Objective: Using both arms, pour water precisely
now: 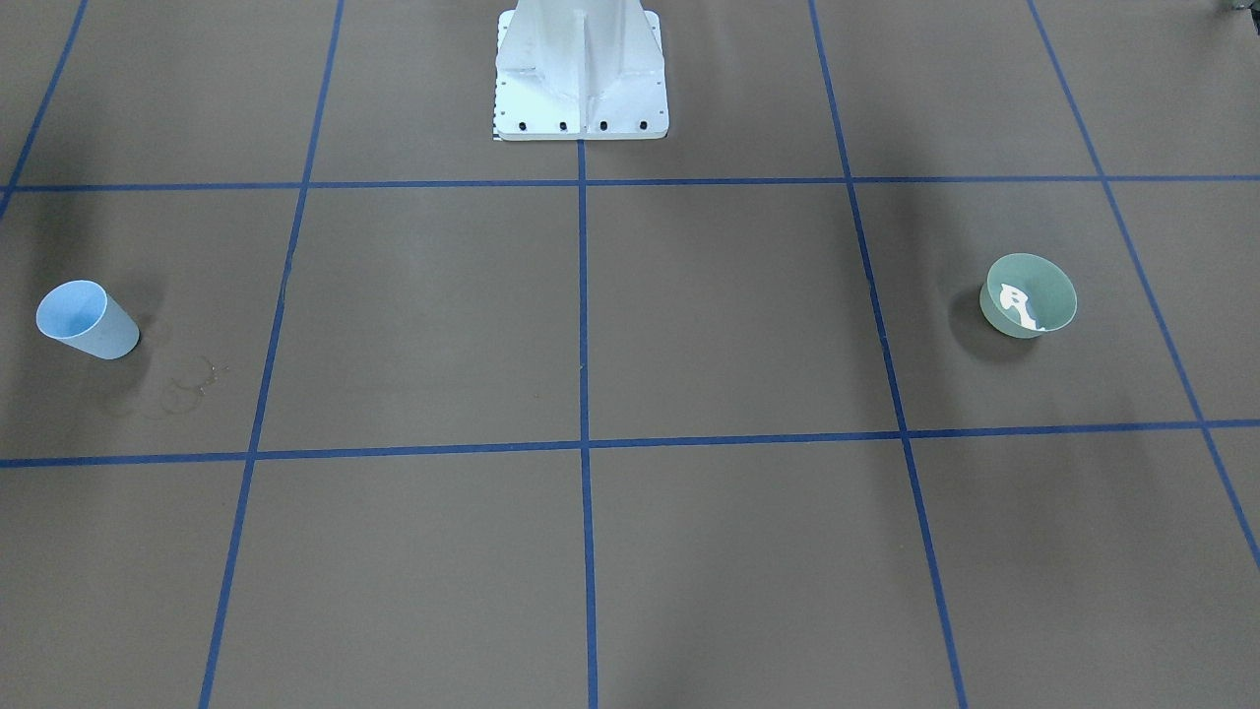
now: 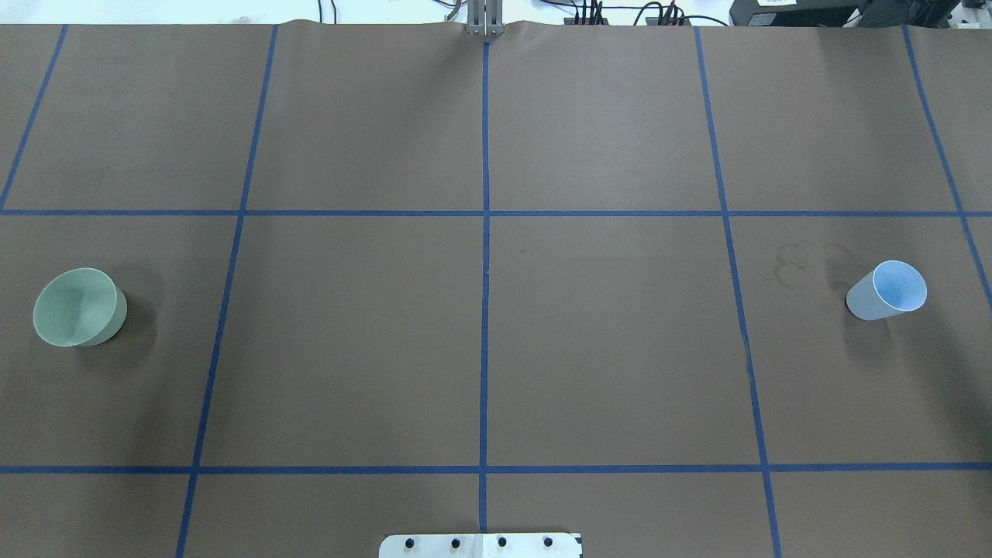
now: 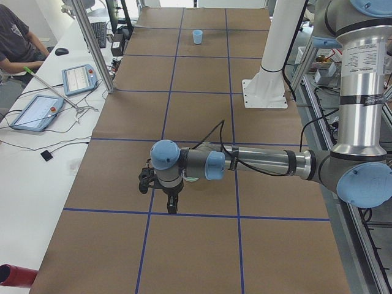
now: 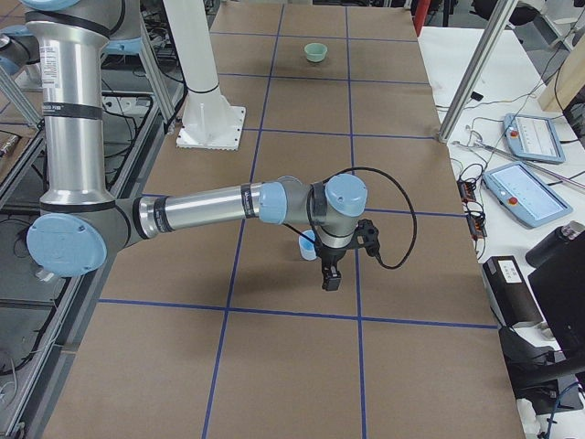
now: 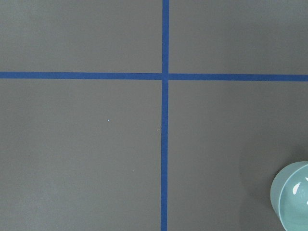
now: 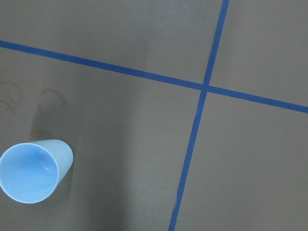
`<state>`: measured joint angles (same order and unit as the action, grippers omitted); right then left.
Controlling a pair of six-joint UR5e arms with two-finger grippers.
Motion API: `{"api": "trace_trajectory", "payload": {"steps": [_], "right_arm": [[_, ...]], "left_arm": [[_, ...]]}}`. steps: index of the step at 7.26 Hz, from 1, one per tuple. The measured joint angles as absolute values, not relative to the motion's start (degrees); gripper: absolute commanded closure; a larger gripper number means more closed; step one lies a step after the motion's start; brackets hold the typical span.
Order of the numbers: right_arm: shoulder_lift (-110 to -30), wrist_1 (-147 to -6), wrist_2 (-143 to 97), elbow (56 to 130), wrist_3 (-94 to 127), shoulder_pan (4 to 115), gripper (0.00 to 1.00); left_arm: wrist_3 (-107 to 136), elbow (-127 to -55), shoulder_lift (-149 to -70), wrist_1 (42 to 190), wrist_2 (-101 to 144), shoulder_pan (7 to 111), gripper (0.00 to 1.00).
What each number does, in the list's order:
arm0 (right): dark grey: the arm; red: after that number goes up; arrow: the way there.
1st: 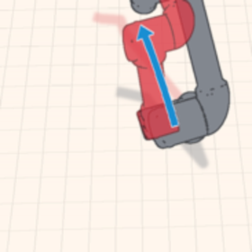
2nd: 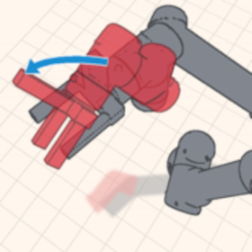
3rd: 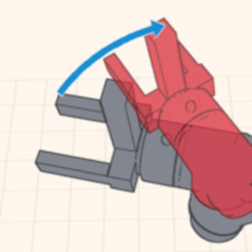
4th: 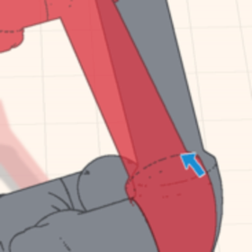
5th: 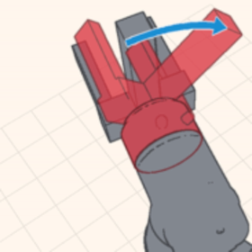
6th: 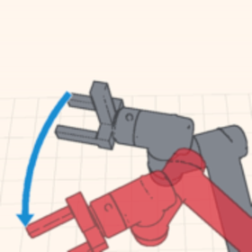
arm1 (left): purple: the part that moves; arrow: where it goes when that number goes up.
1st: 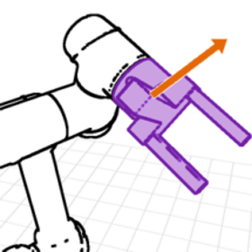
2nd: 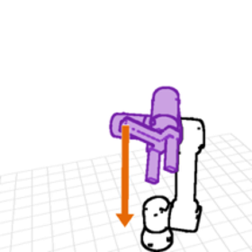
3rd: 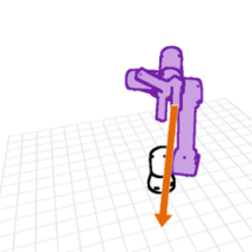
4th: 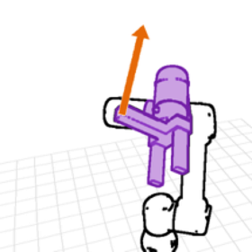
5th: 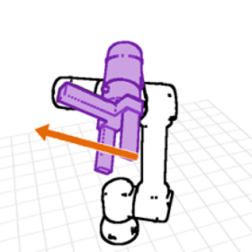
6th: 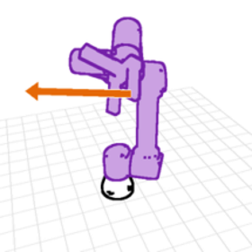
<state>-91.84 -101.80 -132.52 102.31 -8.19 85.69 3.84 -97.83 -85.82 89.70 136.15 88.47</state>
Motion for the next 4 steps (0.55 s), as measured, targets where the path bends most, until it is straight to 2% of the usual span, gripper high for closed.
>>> {"api": "trace_trajectory", "payload": {"steps": [2, 4], "right_arm": [[-93.55, -101.72, -132.83, 102.96, -8.15, 86.38, 0.0], [-95.37, -101.7, -133.04, 104.19, -8.17, 87.16, 0.0]], "left_arm": [[4.36, -102.5, -83.82, 89.91, 135.44, 89.42, 0.0], [5.02, -102.67, -83.69, 89.71, 135.47, 89.42, 0.0]]}}
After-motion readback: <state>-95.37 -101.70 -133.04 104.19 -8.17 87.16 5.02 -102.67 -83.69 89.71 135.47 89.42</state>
